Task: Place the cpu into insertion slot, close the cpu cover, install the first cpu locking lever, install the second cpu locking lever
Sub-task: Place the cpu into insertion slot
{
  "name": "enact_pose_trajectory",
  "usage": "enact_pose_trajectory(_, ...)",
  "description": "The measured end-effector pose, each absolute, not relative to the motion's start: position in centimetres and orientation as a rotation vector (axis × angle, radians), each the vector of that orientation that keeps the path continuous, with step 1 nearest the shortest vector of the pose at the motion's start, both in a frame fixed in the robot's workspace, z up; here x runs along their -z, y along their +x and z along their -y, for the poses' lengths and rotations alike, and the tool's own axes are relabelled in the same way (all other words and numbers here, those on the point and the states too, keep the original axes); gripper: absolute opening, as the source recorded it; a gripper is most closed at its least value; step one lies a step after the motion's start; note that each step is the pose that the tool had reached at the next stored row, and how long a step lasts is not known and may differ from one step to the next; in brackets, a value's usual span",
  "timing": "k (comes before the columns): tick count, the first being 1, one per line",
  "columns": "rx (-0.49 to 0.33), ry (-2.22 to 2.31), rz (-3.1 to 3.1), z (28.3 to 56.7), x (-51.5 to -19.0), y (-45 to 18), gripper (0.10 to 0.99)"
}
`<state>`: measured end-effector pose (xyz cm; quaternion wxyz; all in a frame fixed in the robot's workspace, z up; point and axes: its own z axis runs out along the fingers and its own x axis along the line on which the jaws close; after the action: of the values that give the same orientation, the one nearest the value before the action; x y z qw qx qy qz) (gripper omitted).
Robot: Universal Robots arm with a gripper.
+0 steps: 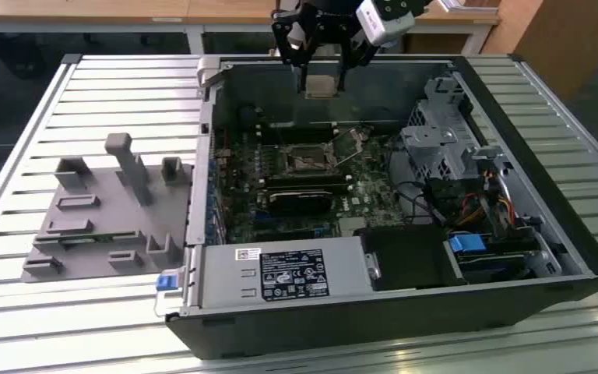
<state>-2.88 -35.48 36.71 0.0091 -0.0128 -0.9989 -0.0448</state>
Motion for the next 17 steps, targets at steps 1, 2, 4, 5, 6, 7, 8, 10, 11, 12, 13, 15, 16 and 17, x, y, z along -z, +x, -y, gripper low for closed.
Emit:
enact_pose_trajectory(1, 0.140, -0.040, 3.120, 35.48, -36.71, -2.89, 0.541)
enact_pose_trajectory(2, 0.140, -0.040, 3.120, 35.48, -36.71, -2.89, 0.541)
enact_pose_trajectory(4, 0.140, -0.040, 3.120, 35.48, -36.71, -2.88, 0.541)
enact_pose_trajectory(5, 0.140, -0.040, 3.120, 35.48, -36.71, -2.89, 0.541)
enact_pose_trajectory(6, 0.140, -0.040, 3.120, 35.48, -36.71, -2.88, 0.541)
enact_pose_trajectory(7, 0.140, -0.041, 3.120, 35.48, -36.71, -2.88, 0.541)
enact_pose_trajectory(8, 0.140, -0.042, 3.120, 35.48, -36.71, -2.88, 0.541)
enact_pose_trajectory(10, 0.140, -0.048, 3.120, 35.48, -36.70, -2.88, 0.541)
enact_pose_trajectory(11, 0.140, -0.052, 3.120, 35.48, -36.70, -2.88, 0.541)
enact_pose_trajectory(12, 0.140, -0.058, 3.120, 35.48, -36.71, -2.88, 0.541)
enact_pose_trajectory(13, 0.140, -0.064, 3.120, 35.48, -36.71, -2.88, 0.541)
enact_pose_trajectory(15, 0.140, -0.077, 3.120, 35.48, -36.70, -2.88, 0.541)
enact_pose_trajectory(16, 0.140, -0.086, 3.120, 35.48, -36.70, -2.88, 0.541)
enact_pose_trajectory(17, 0.141, -0.097, 3.120, 35.48, -36.70, -2.88, 0.541)
